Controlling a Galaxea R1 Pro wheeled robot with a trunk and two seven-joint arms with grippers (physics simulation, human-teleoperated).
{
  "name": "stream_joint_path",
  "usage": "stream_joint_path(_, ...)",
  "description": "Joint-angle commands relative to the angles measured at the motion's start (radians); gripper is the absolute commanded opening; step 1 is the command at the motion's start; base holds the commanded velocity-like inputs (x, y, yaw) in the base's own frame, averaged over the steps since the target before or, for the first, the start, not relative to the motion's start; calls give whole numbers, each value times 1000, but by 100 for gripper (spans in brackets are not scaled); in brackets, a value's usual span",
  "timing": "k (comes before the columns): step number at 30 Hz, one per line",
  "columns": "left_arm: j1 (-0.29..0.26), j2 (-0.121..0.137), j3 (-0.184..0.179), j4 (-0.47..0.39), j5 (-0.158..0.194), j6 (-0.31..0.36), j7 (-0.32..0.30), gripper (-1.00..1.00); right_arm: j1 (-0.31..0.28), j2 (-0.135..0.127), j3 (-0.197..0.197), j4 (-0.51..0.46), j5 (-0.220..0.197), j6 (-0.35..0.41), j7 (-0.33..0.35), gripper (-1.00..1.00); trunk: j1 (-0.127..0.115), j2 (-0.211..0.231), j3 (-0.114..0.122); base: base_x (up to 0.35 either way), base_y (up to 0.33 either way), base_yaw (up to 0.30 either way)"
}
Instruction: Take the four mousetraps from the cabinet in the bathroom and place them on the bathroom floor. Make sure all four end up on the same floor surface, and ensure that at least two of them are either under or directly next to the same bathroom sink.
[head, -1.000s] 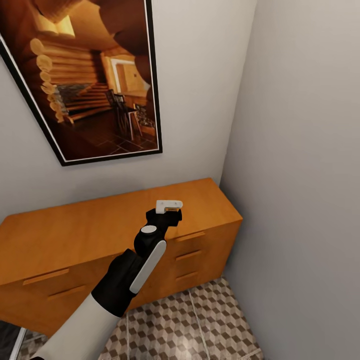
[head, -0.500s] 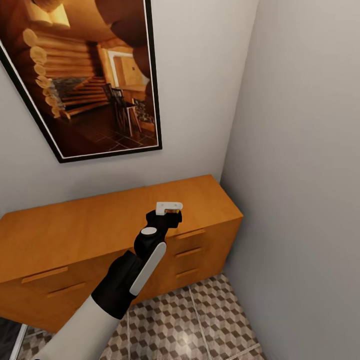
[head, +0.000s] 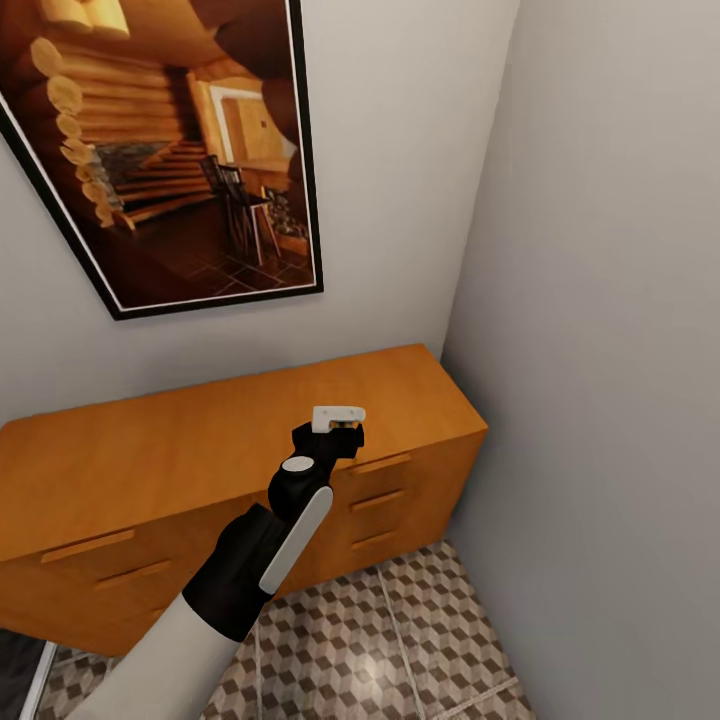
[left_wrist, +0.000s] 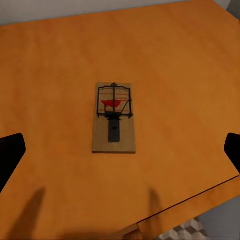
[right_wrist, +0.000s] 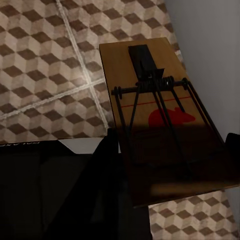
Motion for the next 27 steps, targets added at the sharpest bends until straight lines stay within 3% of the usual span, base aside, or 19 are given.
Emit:
stream_joint_path(1, -1, 0, -2, -1, 10, 2, 10, 100, 0, 1, 9, 1, -12, -4, -3, -100, 0, -2, -2, 0, 0, 0)
stream_joint_path(8, 0, 0, -2, 1, 10, 2, 9, 100, 1, 0, 9, 1, -12, -4, -3, -100, 0, -2, -3, 37, 0, 0)
stream_joint_path(18, 0, 0, -2, 2, 10, 2, 9, 100, 1, 0, 9, 1, -11, -4, -3, -100, 0, -2, -3, 199, 0, 0)
stream_joint_path(27, 0, 0, -1, 2, 10, 2, 9, 100, 1, 0, 9, 1, -12, -4, -3, -100, 0, -2, -3, 35, 0, 0)
